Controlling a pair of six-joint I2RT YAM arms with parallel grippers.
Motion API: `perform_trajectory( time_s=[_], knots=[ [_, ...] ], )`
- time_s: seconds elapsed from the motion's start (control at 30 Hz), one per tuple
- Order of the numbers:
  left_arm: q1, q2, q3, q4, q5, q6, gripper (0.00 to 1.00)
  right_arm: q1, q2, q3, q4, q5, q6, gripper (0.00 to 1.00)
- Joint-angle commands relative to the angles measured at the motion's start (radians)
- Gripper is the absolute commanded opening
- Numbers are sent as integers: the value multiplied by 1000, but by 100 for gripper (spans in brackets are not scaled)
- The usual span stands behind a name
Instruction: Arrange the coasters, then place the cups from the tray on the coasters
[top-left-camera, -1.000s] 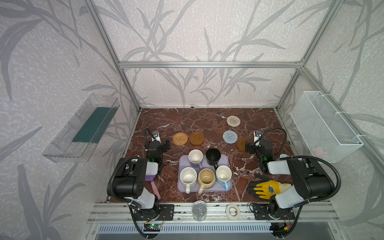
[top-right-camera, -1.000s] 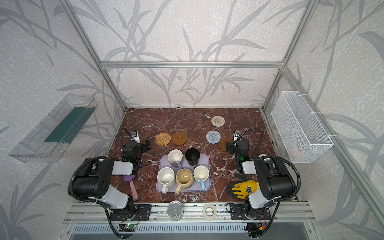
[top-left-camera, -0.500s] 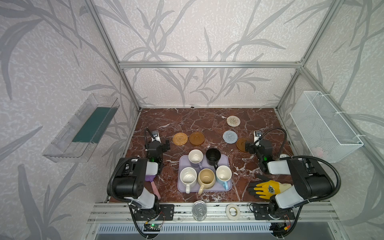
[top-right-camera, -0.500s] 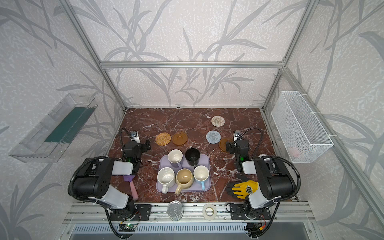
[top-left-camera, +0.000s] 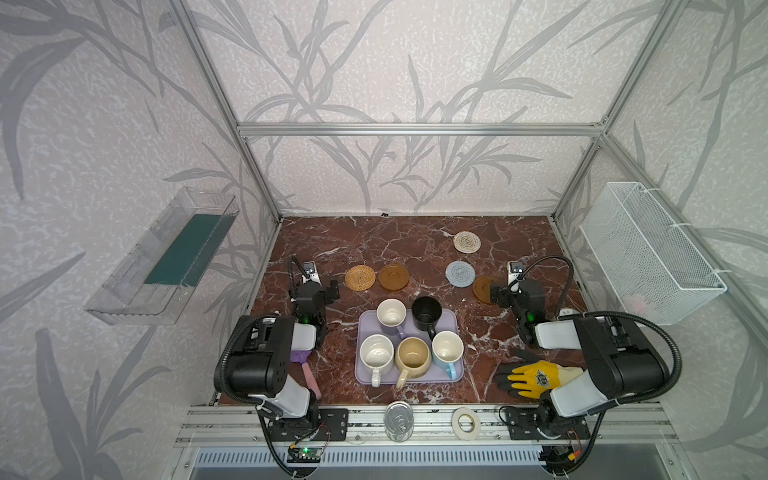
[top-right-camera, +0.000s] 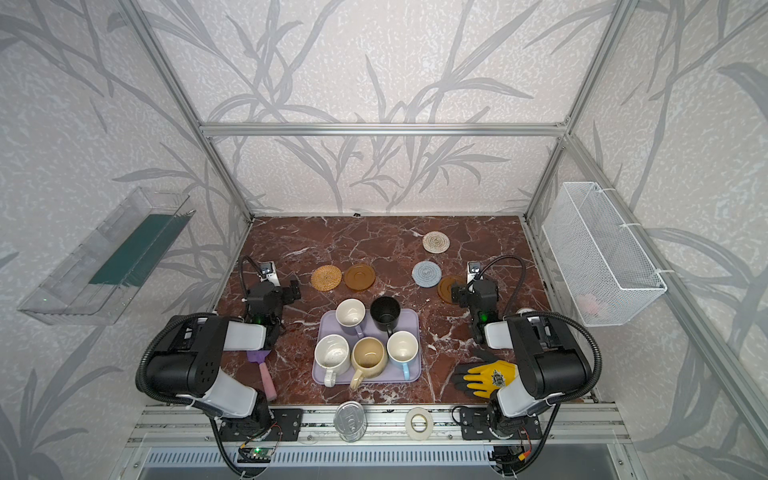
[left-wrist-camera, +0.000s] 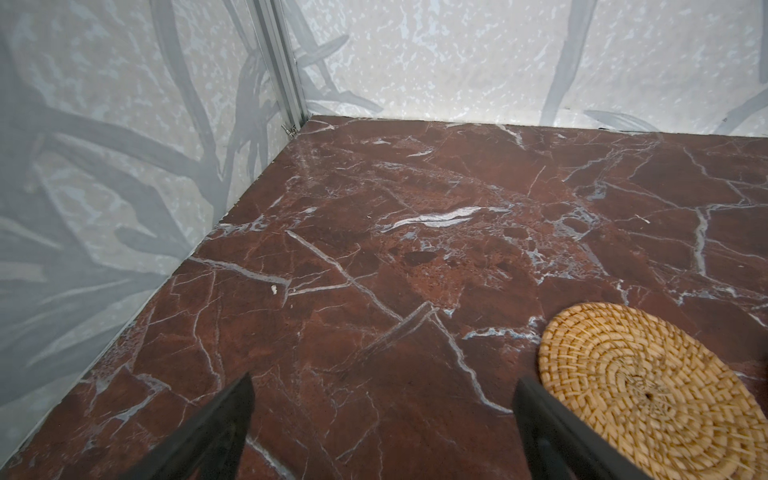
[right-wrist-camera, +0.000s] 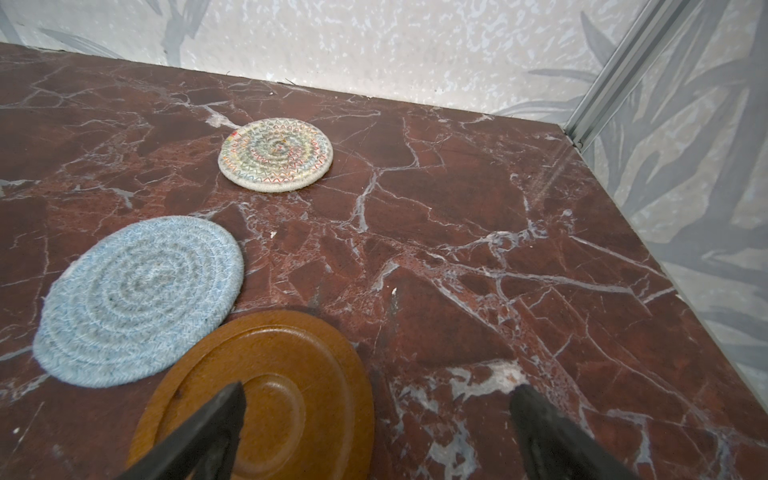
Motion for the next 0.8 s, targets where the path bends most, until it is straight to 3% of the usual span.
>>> perform_trajectory(
  time_s=[0.0,0.17,0.37,0.53,0.63,0.77],
  knots=[
    [6,-6,-22,82,-42,-17,99,-4,-30,10,8,-1,3,99],
    [5,-99,-27,7,-88,-28,99,-5,-90,9,-35,12,3,99],
    [4,-339,81,-353,-130,-109,99,-5,-271,70,-317,-1,30,99],
    [4,-437,180,-515,42,-306,99,-6,-378,156,-576,77,257,99],
    [4,-497,256,-676,179,-483,99,-5,-416,195,-640,-13,269,99],
    [2,-536,350,-843,351,-600,99,-5,-468,241,-705,-141,299,99]
  ],
)
